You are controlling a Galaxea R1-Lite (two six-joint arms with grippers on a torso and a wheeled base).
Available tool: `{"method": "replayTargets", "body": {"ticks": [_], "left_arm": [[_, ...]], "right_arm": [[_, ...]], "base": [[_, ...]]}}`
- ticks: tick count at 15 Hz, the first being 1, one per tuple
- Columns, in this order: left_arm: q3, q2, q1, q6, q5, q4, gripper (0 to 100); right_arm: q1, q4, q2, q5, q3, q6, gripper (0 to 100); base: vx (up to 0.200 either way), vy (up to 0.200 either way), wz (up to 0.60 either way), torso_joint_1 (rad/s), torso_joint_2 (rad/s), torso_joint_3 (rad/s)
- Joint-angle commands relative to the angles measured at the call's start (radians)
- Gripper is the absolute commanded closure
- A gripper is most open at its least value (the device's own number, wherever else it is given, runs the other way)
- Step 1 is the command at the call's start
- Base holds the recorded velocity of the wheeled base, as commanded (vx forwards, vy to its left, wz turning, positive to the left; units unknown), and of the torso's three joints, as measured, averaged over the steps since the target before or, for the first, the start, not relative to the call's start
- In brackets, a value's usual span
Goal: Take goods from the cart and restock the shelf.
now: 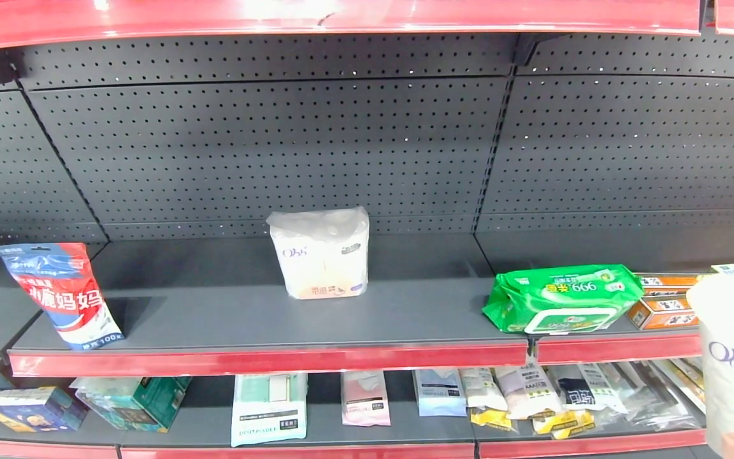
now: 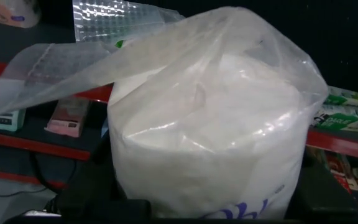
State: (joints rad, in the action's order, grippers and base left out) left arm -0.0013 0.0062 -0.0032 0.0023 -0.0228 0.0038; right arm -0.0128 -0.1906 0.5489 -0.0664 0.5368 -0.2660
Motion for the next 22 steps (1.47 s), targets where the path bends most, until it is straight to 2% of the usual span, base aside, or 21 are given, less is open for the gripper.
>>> {"method": "replayTargets", "body": {"ticks": [1,3,4,5,6,7,8,9,10,11,13,14,15,16,17,18,19,22], "left_arm": [[0.001,-0.002,0.0,-0.004,0.003,-0.001,0],[0.0,0.015,-0.001,0.001,0.001,0.001,0],[0.0,0.031,-0.004,0.022,-0.006,-0.001,0],[-0.036,0.06,-0.02,0.048,-0.083,-0.005,0],[-0.218,0.229,-0.034,0.011,-0.155,-0.002,0],[-0.361,0.414,-0.034,-0.042,-0.157,-0.007,0],[-0.416,0.531,-0.034,-0.087,-0.157,-0.031,0],[-0.421,0.669,-0.031,-0.062,-0.155,-0.096,0],[-0.422,0.801,-0.004,-0.047,-0.146,-0.173,0],[-0.411,0.92,0.068,-0.028,-0.121,-0.254,0],[-0.408,1.078,0.109,0.048,-0.134,-0.34,0],[-0.428,1.207,0.12,0.111,-0.247,-0.397,0],[-0.441,1.262,0.141,0.148,-0.335,-0.429,0],[-0.488,1.394,0.186,0.277,-0.48,-0.479,0],[-0.546,1.496,0.219,0.386,-0.557,-0.489,0],[-0.611,1.583,0.238,0.464,-0.632,-0.489,0],[-0.654,1.649,0.238,0.508,-0.684,-0.489,0],[-0.763,1.79,0.209,0.522,-0.76,-0.49,0]], "right_arm": [[-0.001,0.002,-0.012,-0.001,-0.006,0.001,100],[-0.001,0.005,-0.078,-0.001,-0.041,0.001,100],[-0.001,0.003,-0.101,-0.001,-0.051,0.004,100],[-0.004,0.002,-0.135,0.005,-0.066,0.005,100],[-0.007,0.003,-0.149,0.031,-0.074,0.005,100],[-0.006,0.003,-0.15,0.048,-0.074,0.005,100],[-0.006,0.003,-0.155,0.048,-0.075,0.004,100],[-0.006,0.005,-0.145,0.05,-0.066,0.002,100],[-0.006,0.005,-0.139,0.051,-0.055,0.004,100],[-0.007,0.005,-0.135,0.056,-0.041,0.004,100],[-0.007,0.005,-0.121,0.06,-0.028,0.004,100],[-0.007,0.005,-0.107,0.069,-0.014,-0.002,100],[-0.007,0.003,-0.101,0.073,-0.011,-0.004,100],[-0.007,0.003,-0.087,0.074,-0.001,-0.006,100],[-0.007,0.003,-0.086,0.076,0.0,-0.009,100],[-0.007,0.003,-0.086,0.086,0.0,-0.016,100],[-0.007,0.003,-0.086,0.099,0.0,-0.024,100],[-0.009,0.003,-0.086,0.112,0.0,-0.049,100]], "base": [[0.0,0.0,0.0,0.0,0.0,0.0],[0.0,0.0,0.0,0.0,0.0,0.0],[0.0,0.0,0.0,0.0,0.0,0.0],[0.0,0.0,0.0,0.0,0.0,0.0],[0.0,0.0,0.0,0.0,0.0,0.0],[0.0,0.0,0.0,0.0,0.0,0.0],[0.0,0.0,0.0,0.0,0.0,0.0],[0.0,0.0,0.0,0.0,0.0,0.0],[0.0,0.0,0.0,0.0,0.0,0.0],[0.0,0.0,0.0,0.0,0.0,0.0],[0.0,0.0,0.0,0.0,0.0,0.0],[0.0,0.0,0.0,0.0,0.0,0.0],[0.0,0.0,0.0,0.0,0.0,0.0],[0.0,0.0,0.0,0.0,0.0,0.0],[0.0,0.0,0.0,0.0,0.0,0.0],[0.0,0.0,0.0,0.0,0.0,0.0],[0.0,0.0,0.0,0.0,0.0,0.0],[0.0,0.0,0.0,0.0,0.0,0.0]]}}
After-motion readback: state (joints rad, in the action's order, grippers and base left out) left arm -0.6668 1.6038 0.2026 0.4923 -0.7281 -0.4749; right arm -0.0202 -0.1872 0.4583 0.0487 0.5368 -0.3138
